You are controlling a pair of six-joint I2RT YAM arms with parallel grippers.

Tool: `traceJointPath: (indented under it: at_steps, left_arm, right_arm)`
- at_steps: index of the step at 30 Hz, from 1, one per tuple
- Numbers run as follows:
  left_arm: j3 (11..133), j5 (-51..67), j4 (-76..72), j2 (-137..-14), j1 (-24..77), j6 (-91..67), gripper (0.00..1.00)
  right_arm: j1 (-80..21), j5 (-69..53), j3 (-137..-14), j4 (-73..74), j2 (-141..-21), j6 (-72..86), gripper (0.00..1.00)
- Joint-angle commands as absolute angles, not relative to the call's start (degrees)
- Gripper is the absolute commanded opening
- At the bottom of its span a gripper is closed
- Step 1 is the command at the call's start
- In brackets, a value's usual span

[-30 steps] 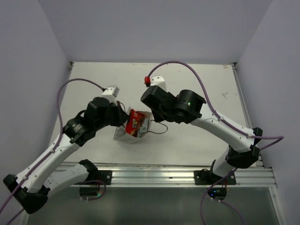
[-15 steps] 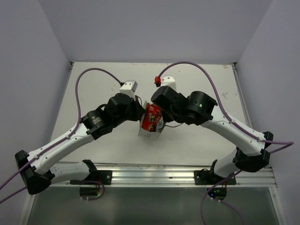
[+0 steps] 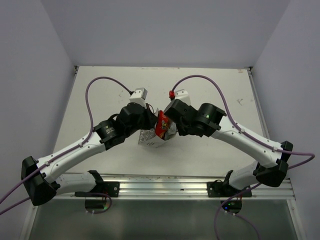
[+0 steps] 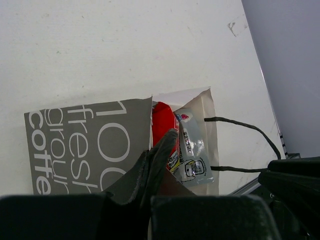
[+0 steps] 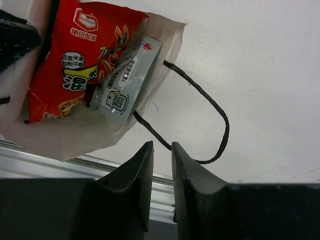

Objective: Place the snacks into the paper bag

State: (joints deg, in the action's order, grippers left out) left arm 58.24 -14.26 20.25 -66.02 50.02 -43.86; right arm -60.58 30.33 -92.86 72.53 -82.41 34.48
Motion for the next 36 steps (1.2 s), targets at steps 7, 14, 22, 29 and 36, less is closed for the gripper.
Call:
traceJointPath:
  at_steps: [7,14,22,29,36]
  left_arm:
    - [59.9,-13.6,15.4,-65.6,50.5,-46.6,0.0]
    - [59.6,-13.4,13.6,-64.1,50.5,-49.4,0.0]
    - [60.3,-12.9,14.0,-64.6,50.9,-50.2,0.0]
    - [55.8,-14.8,14.4,-64.4,51.0,-50.6,0.0]
    - [51.3,-17.0,16.1,-64.2,51.1,-50.7,0.0]
  right_arm:
    - [-60.3,30.4,-93.3,70.1,-79.7,35.6,0.26]
    - [-60.3,30.0,-92.5,69.7,-79.8,35.9,0.26]
    - [-60.3,29.4,-92.0,68.9,-80.2,35.9,0.26]
    - [-60.3,29.4,-91.7,68.6,-80.2,35.8,0.26]
    - [-60.1,30.2,-91.5,68.7,-80.1,35.7,0.27]
